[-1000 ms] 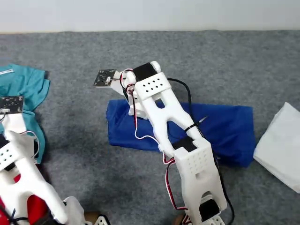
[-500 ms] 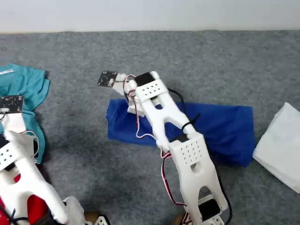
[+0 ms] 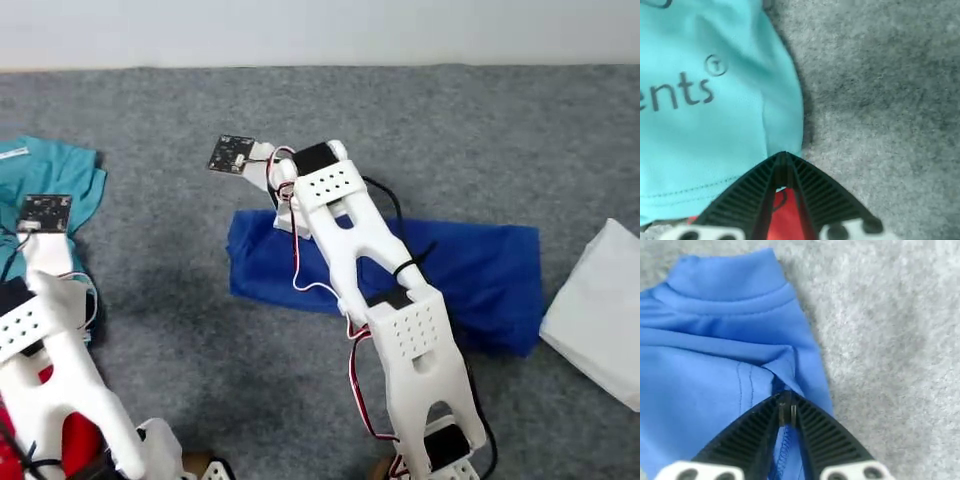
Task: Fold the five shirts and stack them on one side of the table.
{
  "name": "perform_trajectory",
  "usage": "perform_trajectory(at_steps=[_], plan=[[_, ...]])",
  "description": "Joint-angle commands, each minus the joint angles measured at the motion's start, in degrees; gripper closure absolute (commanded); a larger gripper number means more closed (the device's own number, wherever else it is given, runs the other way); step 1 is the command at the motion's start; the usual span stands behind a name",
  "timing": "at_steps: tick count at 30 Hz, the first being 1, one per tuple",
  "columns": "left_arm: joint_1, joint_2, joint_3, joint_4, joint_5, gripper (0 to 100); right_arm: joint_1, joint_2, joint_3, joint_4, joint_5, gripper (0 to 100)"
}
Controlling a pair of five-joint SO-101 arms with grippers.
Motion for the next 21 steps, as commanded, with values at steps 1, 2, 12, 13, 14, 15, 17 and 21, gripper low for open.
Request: perform_trajectory(at_steps=[1,2,12,13,14,15,17,21], plan=[[0.62,-1.67,-0.31,-0.7,0.35,100,-0.66,-6.02,-3.34,3.56,0.35,98.7],[0.62,-1.76,-0.48,-0.62,0.35,100,-0.92,-6.73,-3.34,5.76,0.35,98.7],[0.53,-1.76,-7.25,8.53,0.44,100,5.93,-15.34,-2.81,24.75,-17.14,98.7],[0.53,-1.76,-7.6,9.49,0.44,100,7.69,-16.13,-2.81,24.75,-19.43,98.7],[0.53,-1.76,-8.13,10.64,0.44,100,9.71,-16.92,-2.81,24.75,-21.27,98.7],[0.53,-1.76,-8.57,11.78,0.53,100,11.47,-17.63,-2.81,24.66,-22.86,98.7],[0.53,-1.76,-10.07,14.42,0.53,100,14.55,-19.03,-2.64,24.75,-25.93,98.7],[0.35,-1.76,-13.93,18.55,3.08,100,19.74,-23.6,2.64,24.84,-29.8,98.7]])
